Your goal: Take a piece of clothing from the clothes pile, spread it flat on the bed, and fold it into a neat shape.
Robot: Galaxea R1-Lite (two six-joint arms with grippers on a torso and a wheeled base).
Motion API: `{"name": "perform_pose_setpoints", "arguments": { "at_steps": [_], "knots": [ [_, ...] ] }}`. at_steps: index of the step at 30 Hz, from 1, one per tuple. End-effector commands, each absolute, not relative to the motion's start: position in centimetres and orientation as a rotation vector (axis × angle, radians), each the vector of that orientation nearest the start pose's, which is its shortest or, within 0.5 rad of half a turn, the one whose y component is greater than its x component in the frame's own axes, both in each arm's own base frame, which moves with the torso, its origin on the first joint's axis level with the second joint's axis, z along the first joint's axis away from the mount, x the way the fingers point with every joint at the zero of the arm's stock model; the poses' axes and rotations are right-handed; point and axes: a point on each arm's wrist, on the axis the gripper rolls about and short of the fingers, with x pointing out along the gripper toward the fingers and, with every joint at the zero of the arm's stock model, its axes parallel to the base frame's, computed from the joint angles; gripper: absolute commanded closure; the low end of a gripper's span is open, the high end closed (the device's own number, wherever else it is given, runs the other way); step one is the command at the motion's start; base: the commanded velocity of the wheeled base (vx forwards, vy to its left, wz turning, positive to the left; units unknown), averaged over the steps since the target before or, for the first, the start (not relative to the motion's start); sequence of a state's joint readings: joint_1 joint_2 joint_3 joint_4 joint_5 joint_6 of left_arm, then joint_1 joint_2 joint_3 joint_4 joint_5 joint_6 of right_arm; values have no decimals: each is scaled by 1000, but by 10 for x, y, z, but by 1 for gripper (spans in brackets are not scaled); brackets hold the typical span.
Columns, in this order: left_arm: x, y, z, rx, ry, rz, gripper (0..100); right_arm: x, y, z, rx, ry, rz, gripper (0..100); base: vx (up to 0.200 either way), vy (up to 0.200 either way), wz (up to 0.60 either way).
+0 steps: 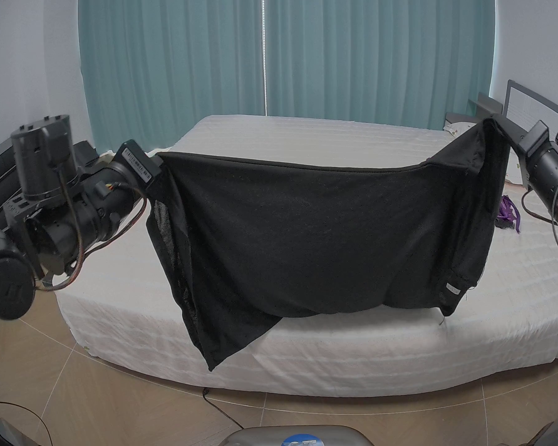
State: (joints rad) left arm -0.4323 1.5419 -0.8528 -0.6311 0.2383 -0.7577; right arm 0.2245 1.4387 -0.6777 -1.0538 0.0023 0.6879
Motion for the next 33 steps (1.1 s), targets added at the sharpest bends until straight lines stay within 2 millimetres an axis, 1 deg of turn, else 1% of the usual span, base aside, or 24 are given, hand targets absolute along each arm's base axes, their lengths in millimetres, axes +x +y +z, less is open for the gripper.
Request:
{"name": "perform_pose_setpoints", "arguments": {
  "at_steps": [1, 4, 6, 7, 10, 17, 19, 20, 22, 23, 24, 26, 27, 28, 31, 32, 33],
  "knots": [
    [311, -130, 220, -712, 190, -123, 100, 306, 56, 231, 664, -131, 212, 100, 200, 0, 0],
    [331, -130, 211, -709, 197, -100, 100, 328, 61, 223, 659, -127, 200, 100, 200, 0, 0],
    [343, -129, 206, -710, 195, -84, 100, 340, 62, 219, 649, -127, 187, 100, 200, 0, 0],
    [346, -128, 205, -709, 198, -79, 100, 343, 62, 218, 648, -126, 185, 100, 200, 0, 0],
    [362, -125, 195, -710, 220, -86, 100, 360, 65, 204, 641, -103, 171, 100, 200, 0, 0],
    [392, -126, 161, -704, 283, -83, 100, 391, 71, 180, 628, -74, 141, 100, 200, 0, 0],
    [399, -128, 154, -702, 291, -78, 100, 397, 72, 176, 626, -75, 128, 100, 200, 0, 0],
    [406, -130, 145, -700, 303, -73, 100, 403, 73, 168, 623, -62, 116, 100, 200, 0, 0],
    [412, -133, 135, -696, 316, -69, 100, 408, 74, 159, 620, -44, 108, 100, 200, 0, 0],
    [412, -133, 135, -696, 316, -69, 100, 408, 74, 159, 620, -44, 108, 100, 200, 0, 0],
    [415, -135, 127, -695, 324, -66, 100, 410, 75, 152, 617, -33, 105, 100, 200, 0, 0],
    [425, -140, 108, -690, 341, -64, 100, 416, 76, 137, 612, -18, 99, 100, 0, 0, 0],
    [425, -140, 108, -690, 340, -64, 100, 416, 76, 136, 612, -16, 98, 100, 0, 0, 0],
    [431, -143, 98, -691, 340, -64, 100, 420, 76, 124, 609, -1, 90, 100, 0, 0, 0],
    [440, -147, 86, -697, 308, -71, 100, 424, 76, 107, 607, 14, 69, 100, 0, 0, 0],
    [441, -147, 85, -698, 303, -73, 100, 425, 76, 106, 607, 14, 64, 100, 0, 0, 0],
    [445, -149, 79, -702, 288, -79, 100, 428, 76, 95, 605, 18, 47, 100, 0, 0, 0]
  ]
}}
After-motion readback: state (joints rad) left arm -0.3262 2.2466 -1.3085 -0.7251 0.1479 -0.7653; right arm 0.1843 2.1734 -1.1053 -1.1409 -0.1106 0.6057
